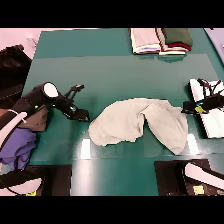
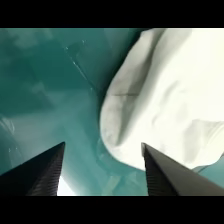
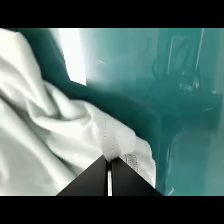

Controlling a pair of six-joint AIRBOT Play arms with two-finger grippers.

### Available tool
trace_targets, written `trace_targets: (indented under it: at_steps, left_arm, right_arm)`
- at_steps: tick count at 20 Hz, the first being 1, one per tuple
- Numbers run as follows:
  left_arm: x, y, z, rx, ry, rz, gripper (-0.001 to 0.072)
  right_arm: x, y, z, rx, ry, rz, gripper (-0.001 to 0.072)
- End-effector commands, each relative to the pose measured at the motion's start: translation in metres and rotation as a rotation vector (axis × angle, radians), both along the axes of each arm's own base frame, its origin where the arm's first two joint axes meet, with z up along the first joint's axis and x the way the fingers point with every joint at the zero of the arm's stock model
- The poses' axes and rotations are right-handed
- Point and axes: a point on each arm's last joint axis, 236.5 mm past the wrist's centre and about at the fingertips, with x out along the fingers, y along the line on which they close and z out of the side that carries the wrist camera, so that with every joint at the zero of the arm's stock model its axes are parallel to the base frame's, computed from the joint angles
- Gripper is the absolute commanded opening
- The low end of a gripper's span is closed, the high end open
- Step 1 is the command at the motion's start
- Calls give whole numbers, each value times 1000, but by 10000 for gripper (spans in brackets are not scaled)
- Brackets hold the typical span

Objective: Fold the shirts.

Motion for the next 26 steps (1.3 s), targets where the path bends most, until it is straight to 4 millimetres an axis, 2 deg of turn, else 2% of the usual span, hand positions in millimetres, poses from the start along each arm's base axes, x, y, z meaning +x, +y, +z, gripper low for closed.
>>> trace_targets:
  at_steps: [1, 4, 5, 6, 7, 9, 10, 12, 13, 14, 15, 16, 17, 18, 20, 21, 23, 26]
  left_arm:
    - [-9, -24, -12, -7, -41, -41, 569]
    - [-23, -41, -28, 8, -19, -96, 568]
    - [-23, -43, -33, 15, -18, -100, 494]
    - [-21, -43, -37, 18, -22, -94, 244]
    - [-16, -42, -37, 22, -40, -93, 32]
    - [4, -32, -23, 57, -95, -73, 24]
    - [23, -23, -3, 71, -147, -39, 24]
    - [72, 2, 70, 72, -352, 41, 23]
    - [94, 19, 118, 67, -476, 96, 23]
    - [110, 40, 177, 54, -618, 151, 23]
    - [117, 62, 238, 40, -759, 209, 24]
    - [115, 82, 292, 28, -881, 258, 23]
    - [105, 101, 347, 18, -1006, 306, 24]
    - [89, 115, 393, 8, -1113, 339, 23]
    - [48, 131, 471, -23, -1302, 378, 23]
    - [27, 135, 502, -48, -1377, 389, 23]
    - [-10, 141, 546, -88, -1490, 405, 23]
    - [-44, 146, 586, -125, -1593, 417, 23]
  right_arm:
    - [1, 1, 11, -13, -30, 5, 19]
    - [2, 1, 21, -25, -59, 4, 19]
    - [2, 0, 25, -30, -70, 4, 18]
    - [3, 0, 29, -34, -82, 4, 19]
    - [3, 0, 33, -39, -95, 4, 19]
    - [7, 1, 49, -49, -137, 5, 18]
    - [11, 0, 63, -59, -172, 7, 18]
    - [28, 0, 110, -82, -297, 5, 18]
    - [38, 1, 144, -94, -386, 4, 18]
    - [46, 4, 178, -100, -476, 4, 18]
    - [51, 10, 218, -102, -575, 8, 18]
    - [52, 15, 255, -109, -663, 15, 18]
    - [49, 20, 289, -128, -745, 20, 18]
    - [44, 25, 324, -142, -827, 17, 18]
    - [25, 33, 380, -190, -956, 21, 18]
    - [14, 37, 402, -213, -1007, 23, 18]
    - [-5, 46, 436, -243, -1076, 35, 18]
    - [-24, 56, 468, -253, -1125, 44, 17]
